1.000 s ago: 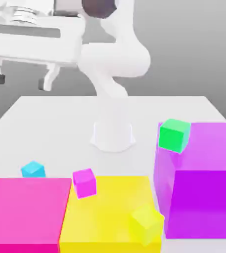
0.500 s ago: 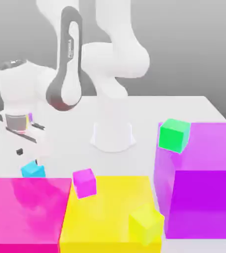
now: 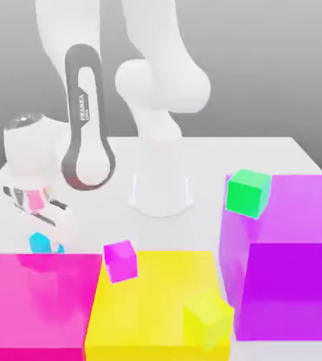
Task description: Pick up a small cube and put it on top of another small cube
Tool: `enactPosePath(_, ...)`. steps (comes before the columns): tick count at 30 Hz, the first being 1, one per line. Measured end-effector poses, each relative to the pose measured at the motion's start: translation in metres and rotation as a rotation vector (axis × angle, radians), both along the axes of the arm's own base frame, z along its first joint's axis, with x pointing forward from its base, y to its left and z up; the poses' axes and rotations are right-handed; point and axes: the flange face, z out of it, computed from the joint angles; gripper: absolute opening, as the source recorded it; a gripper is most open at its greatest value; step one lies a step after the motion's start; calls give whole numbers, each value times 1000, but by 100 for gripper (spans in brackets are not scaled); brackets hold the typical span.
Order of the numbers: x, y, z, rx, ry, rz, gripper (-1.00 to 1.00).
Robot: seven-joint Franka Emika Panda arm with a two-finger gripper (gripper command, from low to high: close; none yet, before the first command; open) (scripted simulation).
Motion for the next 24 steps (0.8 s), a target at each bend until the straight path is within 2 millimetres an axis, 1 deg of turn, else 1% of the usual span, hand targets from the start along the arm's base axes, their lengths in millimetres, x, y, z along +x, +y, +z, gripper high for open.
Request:
enactPosePath(4, 0, -1, 31, 1, -1, -15, -100)
enactPosePath(5, 9, 0, 37, 0, 0, -24, -100)
enactPosePath(7, 52, 24, 46, -2, 1, 34, -100)
enactPosePath(11, 117, 62, 66, -4, 3, 45, -100)
enactPosePath(14, 162, 103, 82, -4, 2, 53, -100)
enactPosePath(18, 212, 169, 106, -4, 1, 60, -100)
enactPosePath(21, 240, 225, 126, -2, 0, 59, -100)
enactPosePath(24, 259, 284, 147, 1, -1, 52, -100)
